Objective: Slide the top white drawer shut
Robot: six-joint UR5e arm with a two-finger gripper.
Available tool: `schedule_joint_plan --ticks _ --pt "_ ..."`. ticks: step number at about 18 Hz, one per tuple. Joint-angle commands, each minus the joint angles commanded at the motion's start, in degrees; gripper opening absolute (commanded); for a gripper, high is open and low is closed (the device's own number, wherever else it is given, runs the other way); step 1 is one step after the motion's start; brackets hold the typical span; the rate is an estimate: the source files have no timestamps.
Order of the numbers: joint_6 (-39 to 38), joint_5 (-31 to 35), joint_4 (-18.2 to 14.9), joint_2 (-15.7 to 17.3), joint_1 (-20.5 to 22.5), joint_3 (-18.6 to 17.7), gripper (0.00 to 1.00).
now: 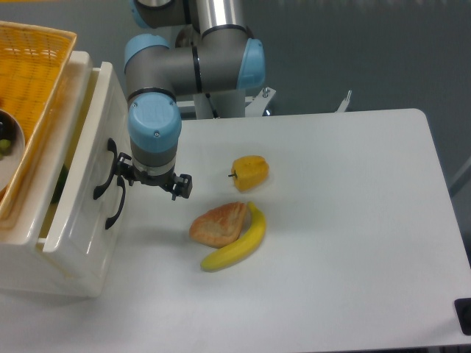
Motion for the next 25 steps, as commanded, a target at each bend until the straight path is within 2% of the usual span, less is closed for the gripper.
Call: schedule_joint_plan --ticks 16,22,25 --pt "-0.1 0.1 0.1 -0.2 -0.5 0.4 1.0" --pt "1.5 3.2 0.2 0.0 4.4 1.3 1.0" --pt "11.0 5.6 -0.5 1.8 10.4 1.3 1.0"
